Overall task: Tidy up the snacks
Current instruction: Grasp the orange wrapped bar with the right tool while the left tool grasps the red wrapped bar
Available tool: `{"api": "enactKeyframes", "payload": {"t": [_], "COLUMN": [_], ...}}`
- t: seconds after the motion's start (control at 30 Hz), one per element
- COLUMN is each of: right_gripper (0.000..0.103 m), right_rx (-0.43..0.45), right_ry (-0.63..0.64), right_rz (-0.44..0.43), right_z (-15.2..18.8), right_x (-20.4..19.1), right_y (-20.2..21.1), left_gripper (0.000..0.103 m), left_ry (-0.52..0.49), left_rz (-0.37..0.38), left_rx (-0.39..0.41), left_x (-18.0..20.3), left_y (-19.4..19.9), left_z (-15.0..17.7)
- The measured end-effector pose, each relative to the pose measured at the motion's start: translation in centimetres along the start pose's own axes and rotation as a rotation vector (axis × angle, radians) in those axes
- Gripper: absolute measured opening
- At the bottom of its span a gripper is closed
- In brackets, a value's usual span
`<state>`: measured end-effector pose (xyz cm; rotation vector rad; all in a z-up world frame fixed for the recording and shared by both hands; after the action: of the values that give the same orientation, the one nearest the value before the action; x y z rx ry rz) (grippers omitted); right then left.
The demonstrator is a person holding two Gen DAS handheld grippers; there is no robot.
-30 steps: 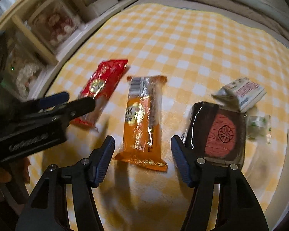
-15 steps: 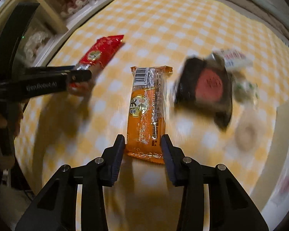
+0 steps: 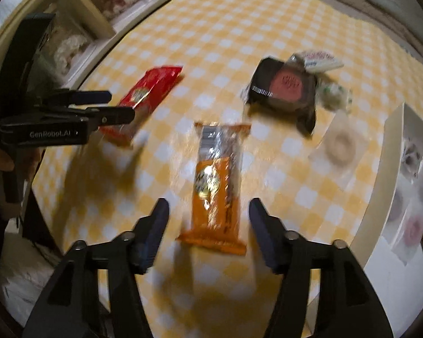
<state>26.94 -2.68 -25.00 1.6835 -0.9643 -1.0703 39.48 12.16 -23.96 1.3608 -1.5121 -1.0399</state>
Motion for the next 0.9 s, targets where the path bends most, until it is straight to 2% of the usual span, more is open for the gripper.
{"api": "enactKeyframes", "payload": {"t": [0.17, 0.23, 0.4, 0.5, 0.57, 0.63, 0.9], "right_gripper": [0.062, 0.062, 0.062, 0.054, 0.037, 0.036, 0.035], "right_rx": [-0.009, -0.016, -0.059, -0.074, -0.089, -0.080, 0.046], "right_ry": [-0.044, -0.051, -0.076, -0.068, -0.049, -0.038, -0.036], "right_rz": [0.017, 0.025, 0.027, 0.027, 0.035, 0.040, 0.050], "right_z": [-1.3, -1.6, -1.9, -1.9, -1.8, -1.8, -2.8], "right_x": [0.3, 0.4, 0.7, 0.7, 0.5, 0.3, 0.2], "right_y": [-1.4, -2.1, -3.6, -4.0, -4.2, -4.0, -0.7], "left_gripper": [0.061, 0.054, 0.048, 0.042, 0.038, 0.034, 0.034], "left_ry": [0.060, 0.086, 0.117, 0.105, 0.100, 0.100, 0.133], "left_rz": [-0.024, -0.038, -0.046, -0.053, -0.051, -0.053, -0.013], "left_rx": [-0.020, -0.048, -0.109, -0.114, -0.105, -0.079, 0.051], "left_x": [-0.4, -1.1, -1.7, -1.6, -1.6, -1.5, -0.8], "left_y": [-1.3, -1.8, -3.6, -3.9, -3.7, -3.2, 1.2], "left_z": [-0.9, -0.9, -1.0, -1.3, -1.3, -1.4, -1.2]}}
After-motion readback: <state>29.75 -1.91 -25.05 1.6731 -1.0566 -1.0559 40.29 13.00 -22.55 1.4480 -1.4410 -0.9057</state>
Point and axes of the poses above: each gripper's, at about its wrist camera, not at the fingertips, and y roughly against the way its jaws point, x to its right, z to its underside, the point moved 2 cm from there along -y, roughly the way its jaws point
